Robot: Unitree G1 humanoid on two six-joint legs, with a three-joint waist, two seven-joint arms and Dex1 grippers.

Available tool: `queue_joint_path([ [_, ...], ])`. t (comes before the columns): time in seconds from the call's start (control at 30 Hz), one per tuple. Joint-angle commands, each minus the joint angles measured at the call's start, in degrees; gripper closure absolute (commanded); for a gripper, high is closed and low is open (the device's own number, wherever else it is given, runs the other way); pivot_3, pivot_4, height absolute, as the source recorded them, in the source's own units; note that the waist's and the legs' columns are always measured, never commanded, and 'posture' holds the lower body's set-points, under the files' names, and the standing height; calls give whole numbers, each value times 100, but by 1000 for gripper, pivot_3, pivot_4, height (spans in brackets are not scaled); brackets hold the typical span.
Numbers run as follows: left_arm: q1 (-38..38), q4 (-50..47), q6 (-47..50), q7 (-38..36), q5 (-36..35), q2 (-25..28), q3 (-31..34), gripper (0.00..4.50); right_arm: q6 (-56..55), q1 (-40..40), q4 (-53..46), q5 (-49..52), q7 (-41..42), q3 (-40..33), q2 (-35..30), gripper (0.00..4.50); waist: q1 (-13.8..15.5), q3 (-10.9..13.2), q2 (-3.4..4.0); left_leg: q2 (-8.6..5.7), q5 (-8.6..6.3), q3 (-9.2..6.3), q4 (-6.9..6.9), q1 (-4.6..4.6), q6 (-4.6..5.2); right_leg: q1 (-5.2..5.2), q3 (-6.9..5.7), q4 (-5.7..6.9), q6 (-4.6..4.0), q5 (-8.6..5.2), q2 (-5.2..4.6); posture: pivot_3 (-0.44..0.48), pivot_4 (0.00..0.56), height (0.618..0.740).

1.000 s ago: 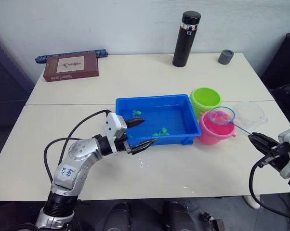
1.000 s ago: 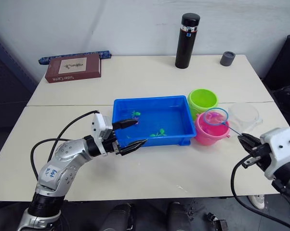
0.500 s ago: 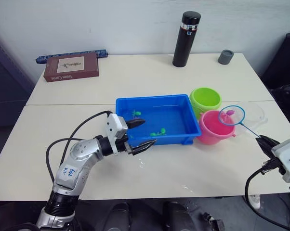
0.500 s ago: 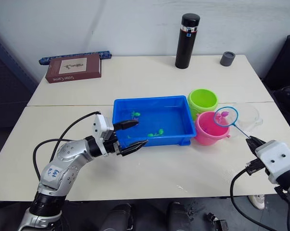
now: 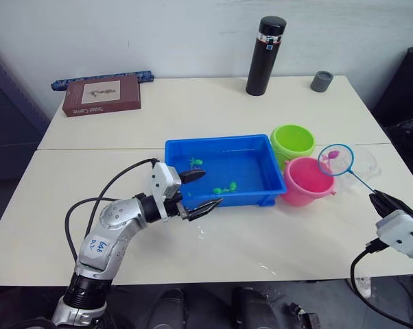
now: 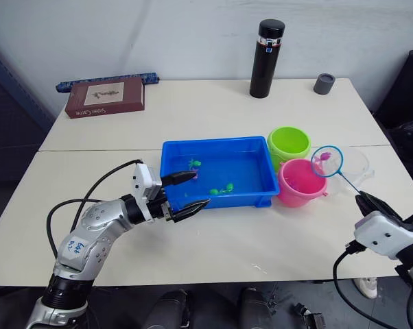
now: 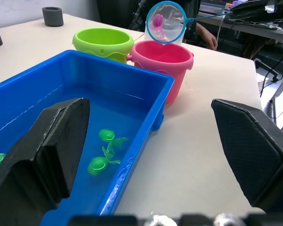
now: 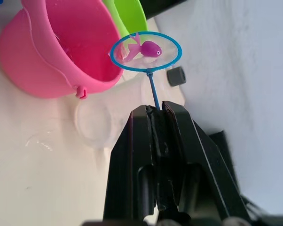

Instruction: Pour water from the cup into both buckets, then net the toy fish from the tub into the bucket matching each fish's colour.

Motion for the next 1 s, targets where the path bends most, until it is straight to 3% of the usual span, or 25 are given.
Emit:
queue_joint_path([
  [0.03, 46, -199, -118, 7, 38, 3, -1, 39, -603, 66, 74, -357, -333, -168, -126, 4500, 0, 0, 0, 0, 0, 0, 1, 0, 0, 0, 0, 0, 1, 0, 0, 0, 150, 740],
  [0.33, 46, -183, -122, 13, 43, -10, -9, 39, -1229, 149, 454, -1097, -878, -233, -348, 4500, -11, 0, 0, 0, 2, 1, 1, 2, -1, 1, 1, 1, 0, 0, 0, 0, 150, 740],
  [0.5, 60, -168, -149, 12, 58, -19, -16, 39, -1759, 199, 553, -2300, -1573, -248, -701, 4500, -19, 0, 0, -1, 3, 2, 1, 3, -1, 1, 3, 2, 0, 0, 0, 0, 150, 740],
  [1.0, 134, -173, -221, 23, 95, -29, -11, 39, -1525, -107, 658, -3057, -2263, -138, -1188, 4500, -122, 0, 0, -2, 6, 0, 0, 3, -1, 3, 5, 4, 1, 0, 0, 0, 150, 740],
])
